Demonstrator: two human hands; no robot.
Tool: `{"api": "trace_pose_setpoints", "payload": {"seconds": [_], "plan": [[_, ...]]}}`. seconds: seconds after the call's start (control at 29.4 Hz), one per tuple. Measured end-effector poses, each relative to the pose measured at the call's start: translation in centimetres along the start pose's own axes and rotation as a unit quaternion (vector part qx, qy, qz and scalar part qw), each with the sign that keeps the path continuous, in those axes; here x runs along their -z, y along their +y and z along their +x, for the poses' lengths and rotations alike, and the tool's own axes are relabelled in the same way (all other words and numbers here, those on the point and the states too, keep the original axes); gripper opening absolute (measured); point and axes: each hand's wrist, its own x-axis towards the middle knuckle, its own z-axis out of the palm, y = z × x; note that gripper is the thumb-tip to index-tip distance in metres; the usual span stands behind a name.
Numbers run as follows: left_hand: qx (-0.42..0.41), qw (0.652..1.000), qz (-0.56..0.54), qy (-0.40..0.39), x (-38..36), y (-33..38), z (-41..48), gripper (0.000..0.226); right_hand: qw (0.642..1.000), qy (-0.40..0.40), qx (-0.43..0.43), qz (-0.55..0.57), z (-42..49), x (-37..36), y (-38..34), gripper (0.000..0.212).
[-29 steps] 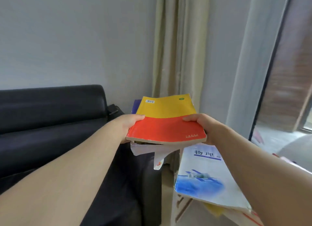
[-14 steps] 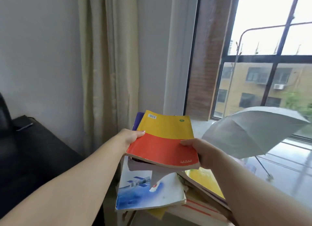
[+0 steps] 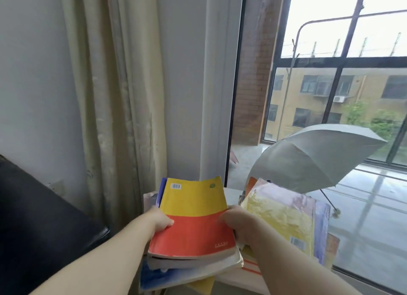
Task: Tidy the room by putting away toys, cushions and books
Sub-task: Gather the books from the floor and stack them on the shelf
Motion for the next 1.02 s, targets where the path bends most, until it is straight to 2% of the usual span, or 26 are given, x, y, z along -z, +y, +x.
{"api": "trace_pose_setpoints", "payload": {"seconds": [0.03,0.1,0.34,0.44,0.54,0.61,0.75,0.82,0.95,1.02], "plan": [[0.001,1.000,-0.003,-0.010,0.0,-0.3,0.2,0.027,0.999,0.009,-0.002,-0.033,0.7,-0.2,0.0,0.029],[0.008,1.000,0.014,-0.013,0.3,-0.6,0.9,0.032,0.995,0.042,0.003,-0.095,0.3,-0.6,-0.8,0.008],[0.011,0.992,0.123,0.029,-1.0,-1.2,2.0,0.061,0.978,0.073,0.027,-0.196,0.5,-2.0,-0.3,0.019],[-0.022,0.972,0.225,0.059,-1.9,-1.4,1.6,0.054,0.974,0.079,0.025,-0.211,0.2,-2.3,0.2,0.024],[-0.047,0.951,0.296,0.077,-3.3,-1.0,0.3,0.051,0.971,0.083,0.016,-0.224,-0.1,-2.2,0.2,0.019],[-0.087,0.935,0.332,0.088,-3.8,-0.7,0.4,0.056,0.971,0.092,0.017,-0.221,-0.4,-2.0,-0.1,0.031],[-0.119,0.942,0.307,0.068,-3.7,-1.0,0.8,0.056,0.969,0.104,0.015,-0.222,-0.2,-2.0,-0.2,0.038],[-0.142,0.936,0.319,0.051,-3.9,-1.7,0.6,0.048,0.967,0.113,0.019,-0.229,0.0,-2.1,0.2,0.038],[-0.139,0.923,0.358,0.032,-3.5,-2.8,0.3,0.059,0.966,0.116,0.017,-0.231,-0.2,-2.7,1.0,0.034],[-0.142,0.913,0.379,0.044,-3.7,-2.6,0.0,0.056,0.964,0.120,0.014,-0.238,-0.5,-2.9,1.1,0.038]]}}
